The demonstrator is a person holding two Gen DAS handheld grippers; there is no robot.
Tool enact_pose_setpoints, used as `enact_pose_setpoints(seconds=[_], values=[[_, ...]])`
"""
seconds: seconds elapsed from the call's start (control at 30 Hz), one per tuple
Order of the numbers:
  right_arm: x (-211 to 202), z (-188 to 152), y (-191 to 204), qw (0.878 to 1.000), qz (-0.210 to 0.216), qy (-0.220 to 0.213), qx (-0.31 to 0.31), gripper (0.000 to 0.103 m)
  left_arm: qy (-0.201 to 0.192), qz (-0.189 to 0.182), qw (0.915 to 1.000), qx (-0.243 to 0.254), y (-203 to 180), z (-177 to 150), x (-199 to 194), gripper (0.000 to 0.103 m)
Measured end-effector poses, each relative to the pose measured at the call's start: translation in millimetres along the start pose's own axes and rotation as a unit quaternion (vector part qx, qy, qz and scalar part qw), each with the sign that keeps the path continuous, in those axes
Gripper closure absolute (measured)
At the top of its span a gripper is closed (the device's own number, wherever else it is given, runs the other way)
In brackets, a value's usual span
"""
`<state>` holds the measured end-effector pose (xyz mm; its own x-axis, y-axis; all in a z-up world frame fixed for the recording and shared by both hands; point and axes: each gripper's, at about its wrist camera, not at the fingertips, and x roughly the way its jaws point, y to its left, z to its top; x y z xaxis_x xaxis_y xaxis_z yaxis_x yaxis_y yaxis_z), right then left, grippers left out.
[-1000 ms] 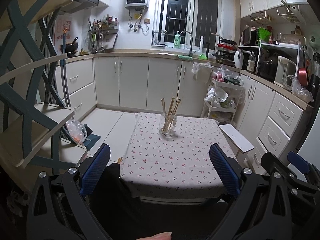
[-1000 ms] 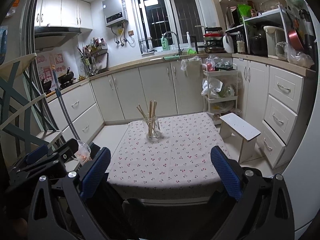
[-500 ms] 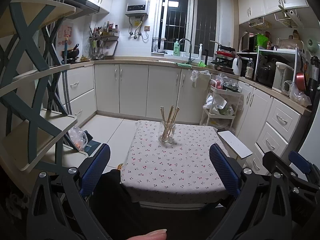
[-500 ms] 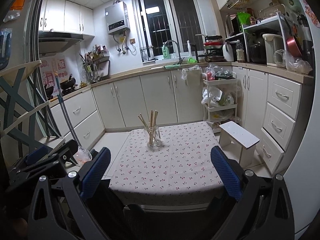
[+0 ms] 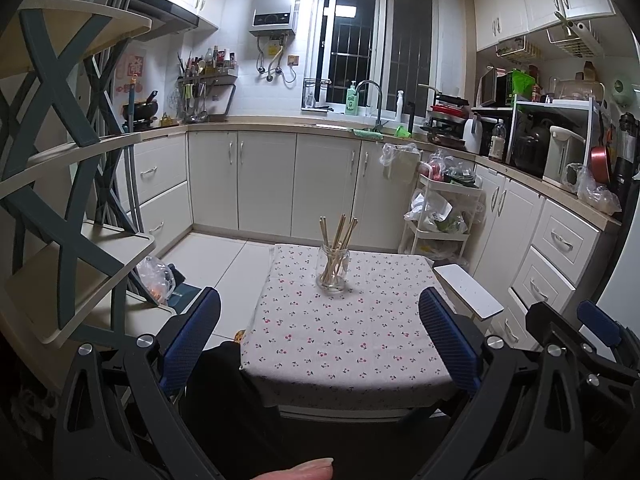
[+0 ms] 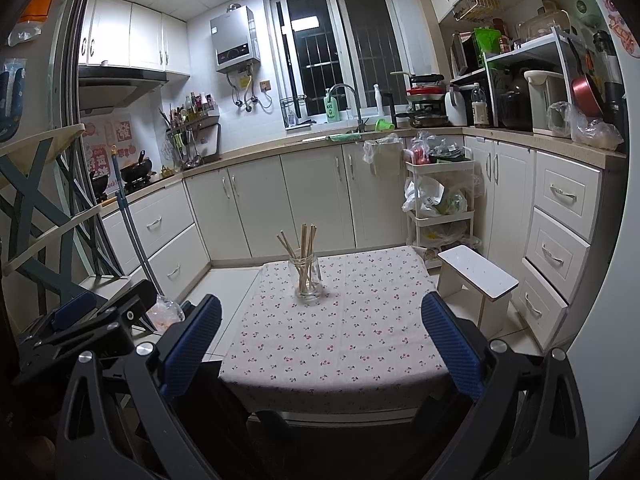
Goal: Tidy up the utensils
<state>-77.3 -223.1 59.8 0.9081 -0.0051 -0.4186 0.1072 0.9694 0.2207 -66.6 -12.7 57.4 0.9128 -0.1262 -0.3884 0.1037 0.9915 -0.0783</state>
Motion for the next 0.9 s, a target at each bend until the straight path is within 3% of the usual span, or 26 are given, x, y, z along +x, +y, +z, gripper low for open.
enact_pose_setpoints(seconds=[0.9], values=[[3.4, 2.3, 0.5, 1.0, 0.002, 0.004, 0.001, 0.007, 0.002, 0.0, 1.0, 0.001, -0.4, 1.8, 1.6, 0.008]])
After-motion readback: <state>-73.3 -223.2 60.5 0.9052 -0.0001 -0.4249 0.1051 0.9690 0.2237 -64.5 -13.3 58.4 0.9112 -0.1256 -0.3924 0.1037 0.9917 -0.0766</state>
